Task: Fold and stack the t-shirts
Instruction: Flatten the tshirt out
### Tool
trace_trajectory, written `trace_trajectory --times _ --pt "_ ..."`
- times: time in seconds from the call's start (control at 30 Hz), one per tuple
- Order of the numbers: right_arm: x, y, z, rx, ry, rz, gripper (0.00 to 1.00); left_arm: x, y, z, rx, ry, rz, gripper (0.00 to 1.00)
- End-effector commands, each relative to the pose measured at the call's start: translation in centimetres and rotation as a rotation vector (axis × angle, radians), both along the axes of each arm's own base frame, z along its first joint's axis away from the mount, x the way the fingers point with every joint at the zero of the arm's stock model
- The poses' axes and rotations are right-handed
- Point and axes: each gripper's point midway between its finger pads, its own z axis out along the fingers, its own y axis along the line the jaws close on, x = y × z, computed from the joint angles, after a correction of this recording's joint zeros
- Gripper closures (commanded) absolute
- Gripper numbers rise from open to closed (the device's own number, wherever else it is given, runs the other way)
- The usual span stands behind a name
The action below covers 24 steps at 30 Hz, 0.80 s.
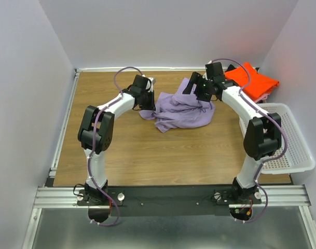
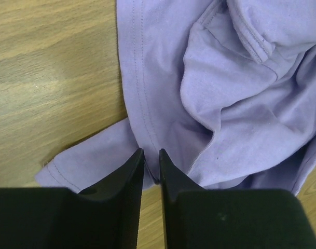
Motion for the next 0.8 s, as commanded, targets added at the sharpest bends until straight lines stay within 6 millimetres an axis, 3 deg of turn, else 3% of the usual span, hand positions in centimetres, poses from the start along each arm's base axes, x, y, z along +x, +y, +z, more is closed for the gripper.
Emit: trace_trajectory --times 0.0,0.03,0.07,0.13,0.23,0.27,0.33,0.37,0.47,0.63,0.77 --pt "0.8 2.3 -0.4 -0.002 0.009 0.057 0.09 -0.3 -0.6 0.0 -0.007 0.008 -0.044 0.84" --pt "1.0 2.7 -1.3 -0.01 0.023 0.069 0.09 -0.4 -0.7 0.0 -0.011 0.012 -0.053 0.94" --pt "1.3 3.4 -0.7 -0.013 0.005 0.087 0.1 -0.3 -0.8 0.1 -0.012 0.009 -0.055 1.0" --pt "1.5 4.3 -2.0 -0.037 0.023 0.108 0.11 -0.4 -0.8 0.1 -0.014 0.009 -0.058 1.0" --pt "2.7 5.2 -1.9 -0.067 -0.006 0.132 0.13 -0.3 -0.7 0.8 -0.023 -0.001 -0.047 1.0" --pt "2.7 5.6 -3.2 -0.088 0.016 0.146 0.14 -0.2 -0.7 1.2 -0.027 -0.009 -0.045 1.0" --pt "3.5 6.1 -3.1 -0.12 -0.006 0.163 0.16 -0.2 -0.7 1.8 -0.041 -0.016 -0.043 1.0" --pt "3.5 6.2 -4.6 -0.145 0.023 0.174 0.16 -0.2 -0.7 1.9 -0.044 -0.016 -0.04 1.0" --pt "3.8 6.6 -5.5 -0.2 0.027 0.189 0.17 -0.2 -0.6 2.5 -0.05 -0.023 -0.038 1.0" --pt "4.3 6.5 -9.1 -0.346 0.051 0.23 0.18 -0.4 -0.1 3.0 -0.051 -0.028 -0.028 1.0" --pt "4.3 6.3 -11.3 -0.434 0.076 0.251 0.26 -0.3 0.1 3.5 -0.065 -0.032 -0.02 1.0"
